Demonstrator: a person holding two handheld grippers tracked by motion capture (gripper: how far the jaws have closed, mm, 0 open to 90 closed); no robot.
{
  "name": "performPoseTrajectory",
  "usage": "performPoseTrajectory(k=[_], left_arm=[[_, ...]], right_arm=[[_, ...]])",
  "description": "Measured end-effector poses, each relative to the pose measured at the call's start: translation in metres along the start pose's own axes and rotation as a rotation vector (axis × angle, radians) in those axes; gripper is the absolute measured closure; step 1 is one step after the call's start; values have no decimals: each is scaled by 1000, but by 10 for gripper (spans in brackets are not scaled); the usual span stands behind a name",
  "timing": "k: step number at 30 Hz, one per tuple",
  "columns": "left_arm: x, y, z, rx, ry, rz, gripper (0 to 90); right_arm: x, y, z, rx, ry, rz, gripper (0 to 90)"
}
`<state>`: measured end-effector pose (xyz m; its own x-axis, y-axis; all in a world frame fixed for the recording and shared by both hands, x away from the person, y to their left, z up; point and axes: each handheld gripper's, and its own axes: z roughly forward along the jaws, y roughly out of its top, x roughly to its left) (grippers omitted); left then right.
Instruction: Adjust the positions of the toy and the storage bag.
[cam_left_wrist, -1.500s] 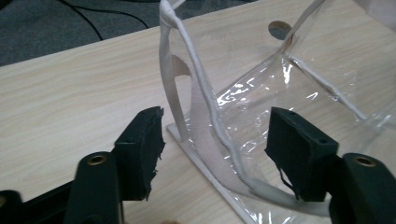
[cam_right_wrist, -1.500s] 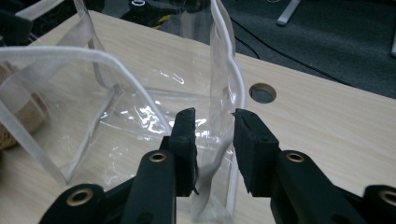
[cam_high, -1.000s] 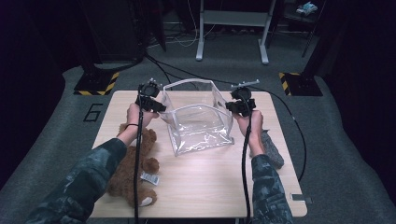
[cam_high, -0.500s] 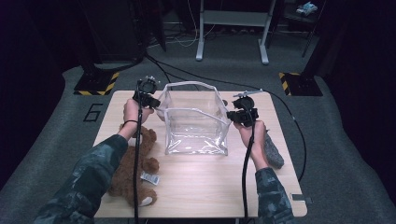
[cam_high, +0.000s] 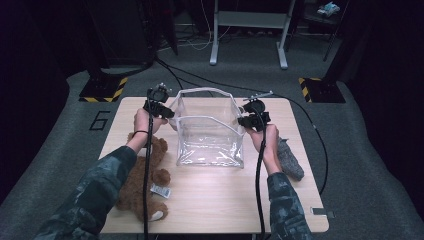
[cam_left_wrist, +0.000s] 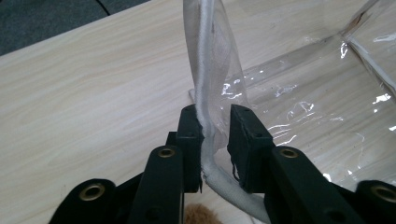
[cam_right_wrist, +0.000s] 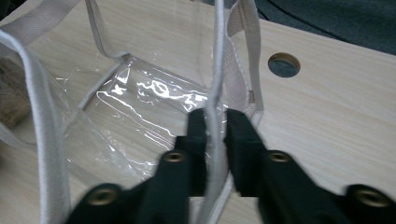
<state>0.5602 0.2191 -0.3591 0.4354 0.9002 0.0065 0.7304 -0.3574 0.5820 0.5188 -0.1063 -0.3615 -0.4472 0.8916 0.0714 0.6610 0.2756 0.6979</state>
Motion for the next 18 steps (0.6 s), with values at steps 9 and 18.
performPoseTrajectory(k=[9, 18], left_arm=[[4, -4, -3, 4, -11, 5, 761], [2, -6, -10, 36, -51, 11, 764]], right_arm=[[-7, -7, -4, -9, -36, 16, 876], [-10, -7, -4, -2, -33, 19, 875]])
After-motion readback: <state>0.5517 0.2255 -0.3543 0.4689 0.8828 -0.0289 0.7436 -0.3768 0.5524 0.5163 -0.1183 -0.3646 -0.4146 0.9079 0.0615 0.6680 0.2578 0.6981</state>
